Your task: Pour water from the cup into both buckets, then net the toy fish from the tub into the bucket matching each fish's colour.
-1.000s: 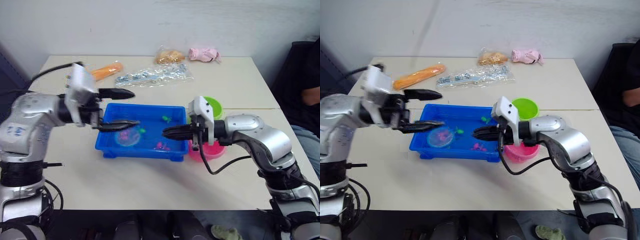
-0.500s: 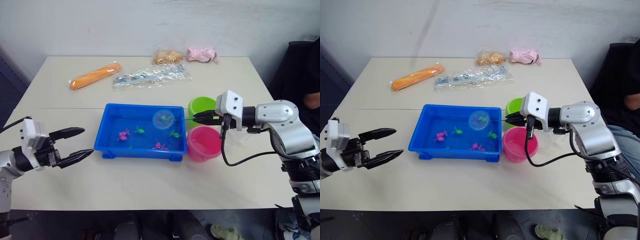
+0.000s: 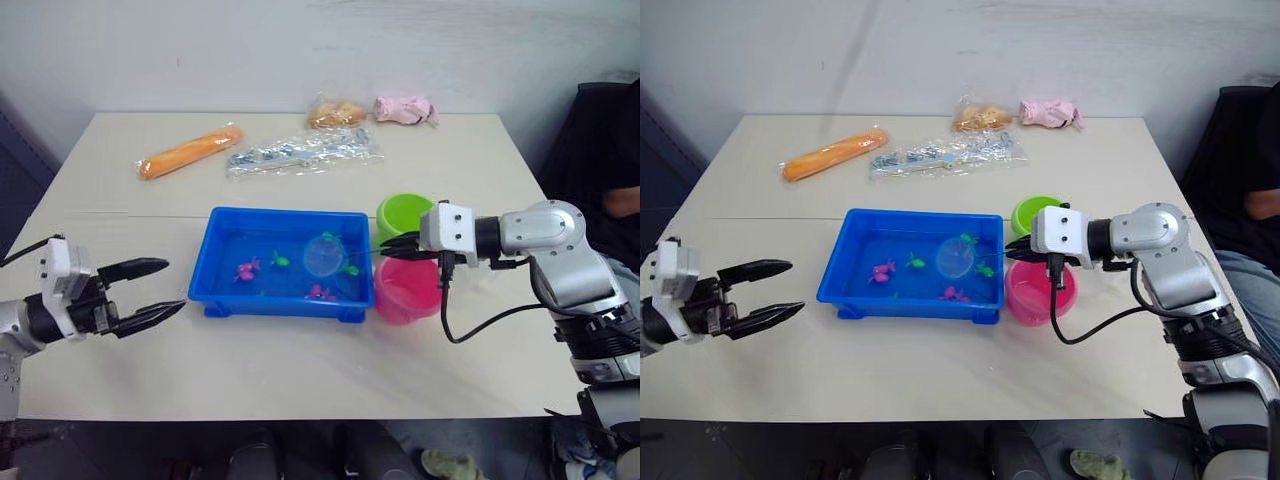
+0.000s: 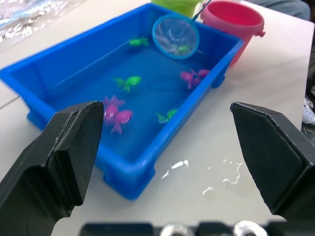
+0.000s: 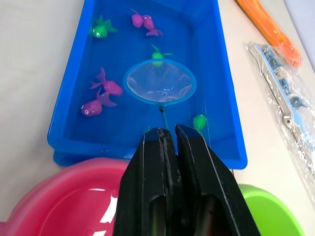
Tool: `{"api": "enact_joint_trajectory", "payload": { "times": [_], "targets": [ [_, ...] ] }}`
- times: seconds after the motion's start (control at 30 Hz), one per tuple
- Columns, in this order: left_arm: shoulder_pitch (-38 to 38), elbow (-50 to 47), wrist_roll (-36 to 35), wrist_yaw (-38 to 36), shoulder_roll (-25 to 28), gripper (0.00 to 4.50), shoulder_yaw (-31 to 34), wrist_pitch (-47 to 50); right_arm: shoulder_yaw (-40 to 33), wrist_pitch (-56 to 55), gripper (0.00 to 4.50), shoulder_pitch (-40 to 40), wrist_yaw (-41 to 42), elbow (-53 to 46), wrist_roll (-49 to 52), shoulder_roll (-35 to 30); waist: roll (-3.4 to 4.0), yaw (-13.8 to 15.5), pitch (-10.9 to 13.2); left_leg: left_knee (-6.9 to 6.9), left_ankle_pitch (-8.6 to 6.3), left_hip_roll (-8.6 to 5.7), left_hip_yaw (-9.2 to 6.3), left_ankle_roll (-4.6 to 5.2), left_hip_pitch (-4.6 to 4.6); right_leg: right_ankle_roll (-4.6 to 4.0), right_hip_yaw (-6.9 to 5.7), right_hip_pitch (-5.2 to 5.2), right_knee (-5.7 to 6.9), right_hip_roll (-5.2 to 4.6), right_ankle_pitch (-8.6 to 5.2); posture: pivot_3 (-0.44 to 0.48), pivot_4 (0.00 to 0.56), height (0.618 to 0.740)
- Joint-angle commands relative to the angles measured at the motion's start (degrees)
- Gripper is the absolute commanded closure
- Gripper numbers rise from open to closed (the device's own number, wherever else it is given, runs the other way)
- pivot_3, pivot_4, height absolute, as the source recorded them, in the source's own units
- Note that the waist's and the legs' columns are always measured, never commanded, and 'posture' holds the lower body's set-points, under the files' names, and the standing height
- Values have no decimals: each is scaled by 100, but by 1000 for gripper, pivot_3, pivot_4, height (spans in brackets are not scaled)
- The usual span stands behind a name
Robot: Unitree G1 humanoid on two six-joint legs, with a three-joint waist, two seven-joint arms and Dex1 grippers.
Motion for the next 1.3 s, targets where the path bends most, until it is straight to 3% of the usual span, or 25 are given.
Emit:
{"api": "enact_joint_trajectory", "payload": {
  "times": [0.03, 0.57, 0.97, 1.13, 1.3],
  "targets": [
    [-77, -300, -152, 29, 148, 58, 16, 141, -113, -67, 4500, -80, 28, -163, 32, -10, 1, -32, 1, -1, 0, 0, 1, 0, 0, 0, 1, -1, 1, 1, 0, 0, 150, 740],
    [476, -823, -283, 274, -96, 58, 117, 240, 179, -658, 4500, -130, 498, -40, -95, 123, 2, -13, 1, 3, 1, 0, -1, -1, 3, 0, 1, -1, 7, 2, 0, 0, 150, 740],
    [734, -828, -303, 278, -156, 58, 133, 92, 409, -1130, 4500, -434, 346, 769, -636, 383, 2, -13, 1, 5, 1, 0, -1, -1, 3, 0, 1, 0, 6, 1, 0, 0, 150, 740],
    [556, -801, -278, 261, -125, 58, 41, -5, 402, -1384, 4500, -591, 287, 1123, -782, 470, 2, -15, 1, 5, 1, 1, -1, -1, 3, 0, 1, -1, 8, 2, 0, 0, 150, 740],
    [-183, -433, -114, 163, 62, 58, -358, 5, 458, -1816, 4500, -742, 394, 1533, -903, 472, 2, -6, 1, 14, 1, 0, 0, -1, 2, 0, 0, 2, 11, 2, 0, 0, 150, 740]
  ]
}}
